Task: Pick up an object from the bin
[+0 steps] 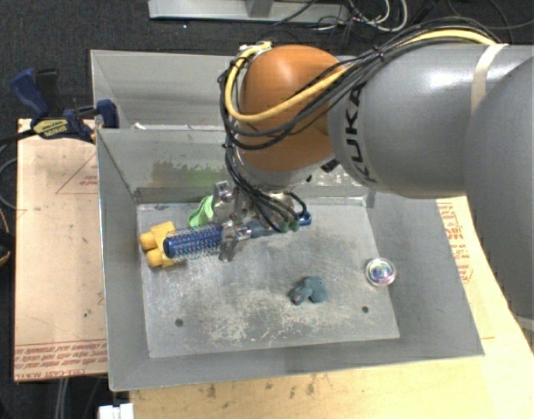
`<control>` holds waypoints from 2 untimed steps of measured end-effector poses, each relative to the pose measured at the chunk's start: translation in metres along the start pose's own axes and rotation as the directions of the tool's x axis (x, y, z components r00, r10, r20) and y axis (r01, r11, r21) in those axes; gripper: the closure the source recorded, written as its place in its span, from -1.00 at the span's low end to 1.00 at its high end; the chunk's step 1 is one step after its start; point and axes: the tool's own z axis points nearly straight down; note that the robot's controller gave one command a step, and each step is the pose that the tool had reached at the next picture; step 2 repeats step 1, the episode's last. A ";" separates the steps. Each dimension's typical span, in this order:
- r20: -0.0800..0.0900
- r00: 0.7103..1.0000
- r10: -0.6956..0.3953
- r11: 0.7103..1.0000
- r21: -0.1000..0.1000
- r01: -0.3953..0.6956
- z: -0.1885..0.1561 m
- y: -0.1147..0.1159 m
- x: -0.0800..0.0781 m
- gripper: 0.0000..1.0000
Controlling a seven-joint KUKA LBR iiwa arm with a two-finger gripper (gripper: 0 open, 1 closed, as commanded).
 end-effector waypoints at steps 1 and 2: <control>-0.003 1.000 -0.014 1.000 -0.001 0.014 -0.047 0.010 0.003 1.00; -0.003 1.000 -0.014 1.000 -0.001 0.014 -0.047 0.010 0.003 1.00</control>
Offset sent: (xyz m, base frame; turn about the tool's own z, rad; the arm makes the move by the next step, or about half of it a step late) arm -0.0071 0.0072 0.0445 -0.0128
